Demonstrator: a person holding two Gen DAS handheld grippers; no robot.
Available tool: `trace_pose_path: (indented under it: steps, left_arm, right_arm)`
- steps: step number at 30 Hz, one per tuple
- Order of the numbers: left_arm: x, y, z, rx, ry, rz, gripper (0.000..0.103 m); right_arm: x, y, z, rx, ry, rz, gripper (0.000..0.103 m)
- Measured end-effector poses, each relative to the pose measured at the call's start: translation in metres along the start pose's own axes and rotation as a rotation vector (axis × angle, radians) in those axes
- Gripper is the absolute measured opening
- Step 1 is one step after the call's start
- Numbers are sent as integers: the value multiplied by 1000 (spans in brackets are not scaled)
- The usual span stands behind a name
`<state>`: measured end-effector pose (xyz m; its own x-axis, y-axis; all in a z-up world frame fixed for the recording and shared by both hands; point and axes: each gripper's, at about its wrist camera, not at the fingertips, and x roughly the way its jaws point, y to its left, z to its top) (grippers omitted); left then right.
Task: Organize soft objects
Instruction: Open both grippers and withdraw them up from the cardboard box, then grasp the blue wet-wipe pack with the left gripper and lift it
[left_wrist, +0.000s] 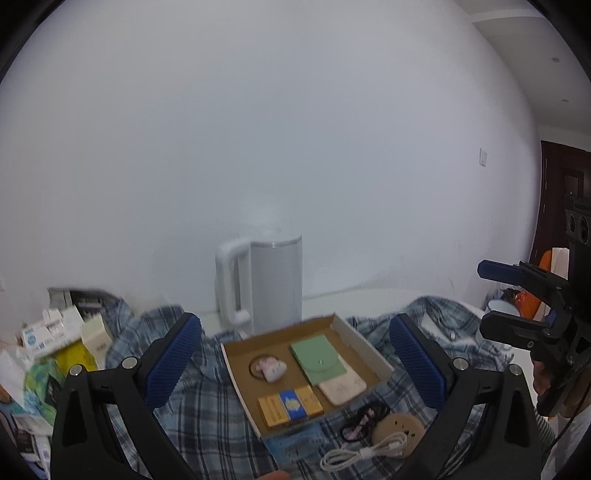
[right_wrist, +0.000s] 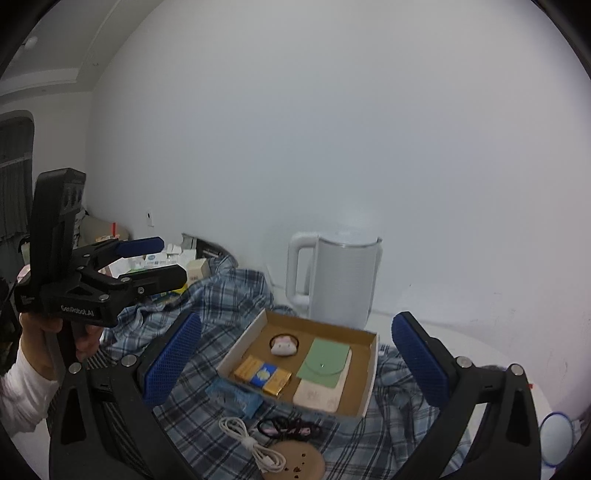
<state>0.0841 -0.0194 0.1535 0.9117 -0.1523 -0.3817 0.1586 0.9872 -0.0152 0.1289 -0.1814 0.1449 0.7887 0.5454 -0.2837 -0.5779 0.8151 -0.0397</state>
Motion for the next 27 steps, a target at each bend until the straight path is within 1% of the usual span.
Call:
trace_pose_path:
  steps: [5, 10, 16, 20, 23, 27]
  left_arm:
    - [18, 5, -25, -14, 62, 0, 103]
    - [33, 9, -51, -13, 117, 12, 103]
    - [54, 11, -74, -14, 176, 14, 103]
    - [68, 14, -88, -23, 221, 15, 103]
    - [76, 15, -98, -29, 260, 0, 103]
    - [86, 13, -109, -22, 308, 0, 103]
  right_arm:
    - [13, -4, -29, 21, 10, 35, 103]
    - [34, -11, -58, 56, 49, 74, 103]
    - [61, -14, -90, 60, 106, 72, 103]
    - [75, -22, -108, 87, 137, 69, 103]
    - [82, -26, -118, 106, 165, 53, 103]
    - [90, -26, -126, 98, 203, 36, 103]
